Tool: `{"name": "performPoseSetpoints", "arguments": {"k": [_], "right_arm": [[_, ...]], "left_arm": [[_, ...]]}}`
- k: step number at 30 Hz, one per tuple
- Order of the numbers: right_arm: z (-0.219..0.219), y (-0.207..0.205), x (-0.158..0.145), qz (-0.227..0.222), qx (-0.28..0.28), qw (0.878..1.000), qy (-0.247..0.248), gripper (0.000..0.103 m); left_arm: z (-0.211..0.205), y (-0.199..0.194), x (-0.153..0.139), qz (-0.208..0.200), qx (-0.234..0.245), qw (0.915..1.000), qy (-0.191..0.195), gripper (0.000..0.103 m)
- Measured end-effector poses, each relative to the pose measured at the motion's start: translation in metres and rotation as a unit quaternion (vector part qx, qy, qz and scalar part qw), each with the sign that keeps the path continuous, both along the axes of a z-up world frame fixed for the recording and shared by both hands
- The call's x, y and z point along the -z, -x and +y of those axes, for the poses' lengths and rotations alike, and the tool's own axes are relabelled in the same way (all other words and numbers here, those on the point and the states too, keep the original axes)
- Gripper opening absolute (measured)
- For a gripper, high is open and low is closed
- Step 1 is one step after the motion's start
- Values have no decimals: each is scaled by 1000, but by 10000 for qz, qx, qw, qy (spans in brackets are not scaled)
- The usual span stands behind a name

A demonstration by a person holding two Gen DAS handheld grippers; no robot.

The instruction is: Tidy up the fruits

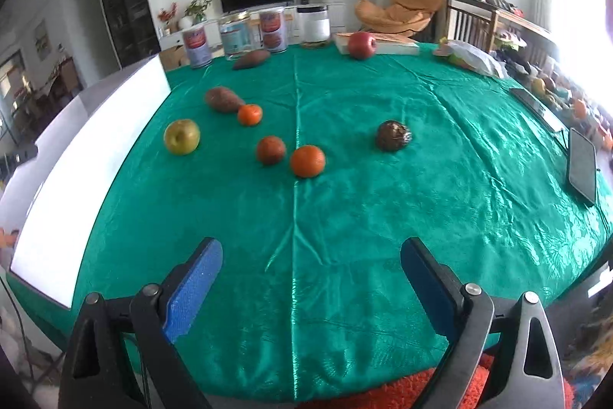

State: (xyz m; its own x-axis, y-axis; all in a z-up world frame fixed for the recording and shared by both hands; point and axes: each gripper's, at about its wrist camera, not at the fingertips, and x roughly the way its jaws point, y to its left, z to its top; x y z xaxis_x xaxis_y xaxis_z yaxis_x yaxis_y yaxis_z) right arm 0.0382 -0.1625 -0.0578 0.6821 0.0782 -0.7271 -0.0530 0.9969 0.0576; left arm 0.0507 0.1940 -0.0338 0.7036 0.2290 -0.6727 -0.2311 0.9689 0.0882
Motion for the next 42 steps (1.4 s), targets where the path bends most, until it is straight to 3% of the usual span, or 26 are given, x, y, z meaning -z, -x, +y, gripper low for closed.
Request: {"name": "performPoseSetpoints", "arguments": {"k": [7, 12, 14, 17, 19, 21, 23, 25, 27, 30, 34, 38, 42], "right_arm": [[1, -3, 11, 73, -63, 9999, 116, 98], [0, -6, 17, 167, -72, 9998, 61, 100], [-4, -4, 14, 103, -35, 9999, -29, 100], [-18, 9, 0, -253, 149, 9994, -205, 100], [-25, 14, -7, -369, 437, 9982, 194, 101], [-26, 14, -6, -331, 631, 9950, 701, 102], [-30, 13, 1, -208, 725, 9943, 753, 102], [-32, 12, 10, -25, 707, 9959, 568, 102], [-32, 11, 12, -2, 688, 9958, 603, 102], [-32, 10, 15, 8, 636, 9961, 606, 102], [-34, 13, 14, -66, 619, 9966, 541, 102], [-37, 11, 15, -19, 614, 9973, 399, 102], [-40, 9, 17, 48, 625, 9976, 295, 102]], "left_arm": [[-8, 6, 6, 92, 12, 9995, -296, 97], [-5, 8, 4, 45, -52, 9996, -286, 97], [-9, 11, -4, -148, -164, 9993, -307, 97], [-30, 25, -28, -771, -129, 9954, -559, 97], [-49, 35, -43, -1137, 54, 9919, -573, 100], [-68, 41, -51, -1328, 405, 9899, -305, 102], [-87, 39, -49, -1191, 822, 9894, 136, 102], [-109, 31, -35, -832, 1307, 9857, 662, 102], [-134, 17, -14, -380, 1591, 9820, 947, 102], [-164, -7, 23, 84, 1746, 9809, 859, 102], [-163, -37, 67, 634, 1331, 9859, 797, 102], [-142, -50, 83, 710, 977, 9902, 709, 102], [-134, -64, 100, 996, 941, 9891, 538, 102]]}}
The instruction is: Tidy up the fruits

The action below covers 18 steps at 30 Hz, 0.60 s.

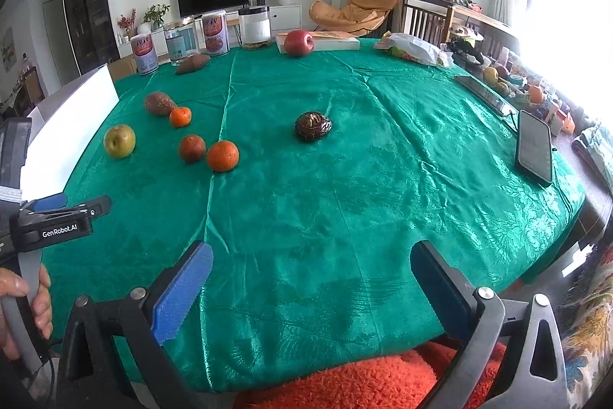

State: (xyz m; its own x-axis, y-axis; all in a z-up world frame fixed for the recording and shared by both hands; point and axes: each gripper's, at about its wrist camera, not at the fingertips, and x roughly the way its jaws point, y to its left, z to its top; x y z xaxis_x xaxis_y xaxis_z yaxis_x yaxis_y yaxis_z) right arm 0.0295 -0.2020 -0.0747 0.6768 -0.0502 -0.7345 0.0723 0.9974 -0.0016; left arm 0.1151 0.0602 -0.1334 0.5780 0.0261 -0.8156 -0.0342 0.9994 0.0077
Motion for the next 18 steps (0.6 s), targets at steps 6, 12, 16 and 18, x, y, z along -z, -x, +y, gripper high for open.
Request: {"name": "performPoseSetpoints", "arguments": {"k": [6, 12, 16, 18], "right_arm": [[-1, 1, -1, -17, 11, 10000, -31, 102], [-5, -2, 1, 42, 30, 9999, -159, 102], [-6, -2, 1, 29, 23, 9997, -226, 102], [-7, -2, 1, 30, 15, 9997, -261, 102]], "left_arm": [[3, -5, 10, 60, -38, 10000, 14, 103], [4, -5, 9, -27, -60, 10000, 15, 103], [4, -6, 9, -35, -67, 10000, 17, 103], [4, -6, 9, -35, -67, 10000, 16, 103]]}}
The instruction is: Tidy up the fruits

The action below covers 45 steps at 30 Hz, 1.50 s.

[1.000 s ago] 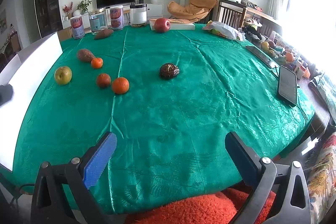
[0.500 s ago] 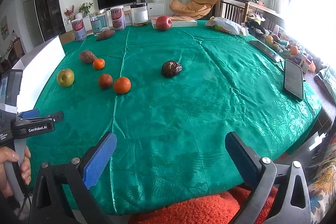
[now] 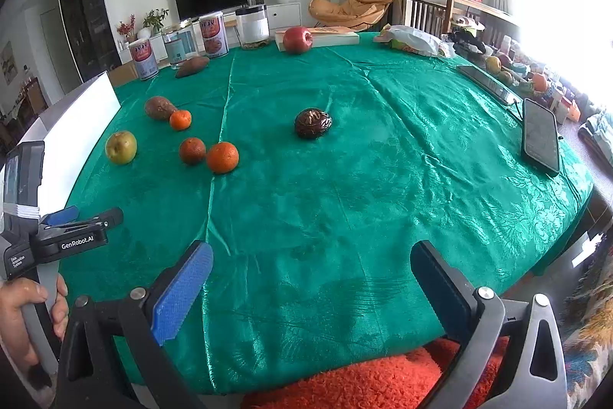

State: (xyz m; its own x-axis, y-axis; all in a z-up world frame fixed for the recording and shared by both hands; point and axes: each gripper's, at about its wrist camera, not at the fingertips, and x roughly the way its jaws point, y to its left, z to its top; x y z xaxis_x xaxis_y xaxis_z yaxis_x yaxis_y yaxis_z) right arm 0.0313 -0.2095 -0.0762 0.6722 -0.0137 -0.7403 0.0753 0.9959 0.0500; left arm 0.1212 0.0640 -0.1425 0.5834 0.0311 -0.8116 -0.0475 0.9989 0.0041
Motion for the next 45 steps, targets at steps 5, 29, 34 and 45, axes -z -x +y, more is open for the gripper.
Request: {"name": "performPoseSetpoints", "arguments": {"k": [5, 29, 34, 45], "right_arm": [[-2, -1, 0, 7, -10, 10000, -92, 102], [-4, -2, 1, 17, -30, 9999, -163, 102], [-3, -2, 2, 25, -35, 9998, -177, 102], [-3, -2, 2, 27, -37, 9998, -187, 102]], "left_arm": [[0, 0, 0, 0, 0, 10000, -1, 103], [0, 1, 0, -6, -2, 10000, -3, 103], [0, 1, 1, -6, -2, 10000, -3, 103], [0, 1, 0, -6, -2, 10000, -3, 103]]}}
